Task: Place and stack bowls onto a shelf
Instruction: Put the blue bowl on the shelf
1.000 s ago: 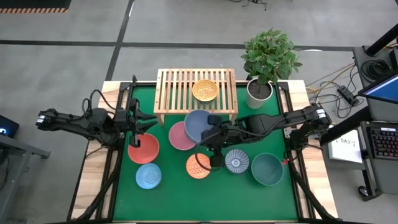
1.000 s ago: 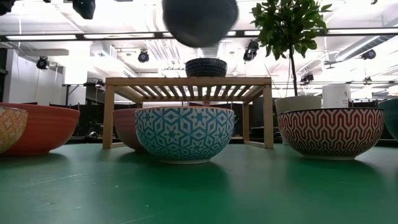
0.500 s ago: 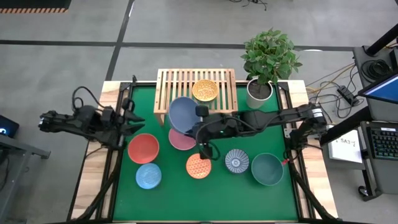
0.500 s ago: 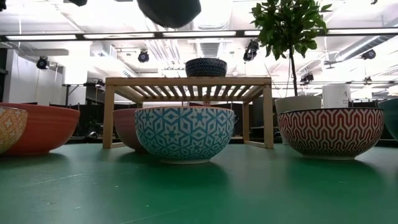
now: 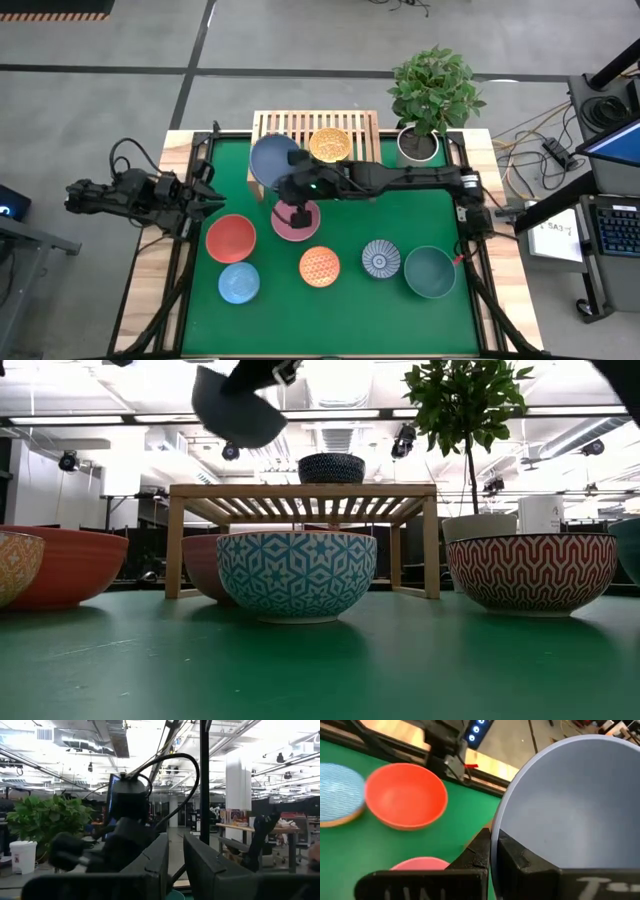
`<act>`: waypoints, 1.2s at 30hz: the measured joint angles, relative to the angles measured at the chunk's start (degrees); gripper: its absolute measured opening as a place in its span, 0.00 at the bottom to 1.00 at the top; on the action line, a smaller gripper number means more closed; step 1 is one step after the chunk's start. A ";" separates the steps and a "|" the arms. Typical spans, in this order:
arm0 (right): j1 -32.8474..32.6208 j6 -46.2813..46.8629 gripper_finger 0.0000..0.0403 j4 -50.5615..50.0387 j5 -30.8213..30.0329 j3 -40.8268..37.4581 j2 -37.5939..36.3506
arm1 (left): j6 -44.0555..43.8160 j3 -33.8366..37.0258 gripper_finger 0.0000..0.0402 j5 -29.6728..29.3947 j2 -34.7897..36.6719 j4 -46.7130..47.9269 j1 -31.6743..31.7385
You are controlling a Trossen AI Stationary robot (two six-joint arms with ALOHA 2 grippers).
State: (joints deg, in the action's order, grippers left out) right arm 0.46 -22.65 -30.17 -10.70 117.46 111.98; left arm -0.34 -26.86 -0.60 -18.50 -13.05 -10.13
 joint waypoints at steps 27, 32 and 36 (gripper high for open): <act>9.20 0.84 0.02 -12.42 -1.01 17.21 11.87 | -0.20 0.00 0.10 -0.02 0.39 0.69 0.00; 9.32 1.22 0.02 -12.53 -0.85 17.21 11.87 | -0.20 0.00 0.10 -0.02 0.37 0.71 0.00; 9.32 1.70 0.03 -13.17 -0.83 17.19 11.87 | -0.20 0.00 0.10 -0.02 0.39 0.71 0.00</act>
State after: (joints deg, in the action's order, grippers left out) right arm 9.78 -20.95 -43.34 -11.53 134.65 123.85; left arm -0.54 -26.85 -0.62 -18.11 -12.34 -10.13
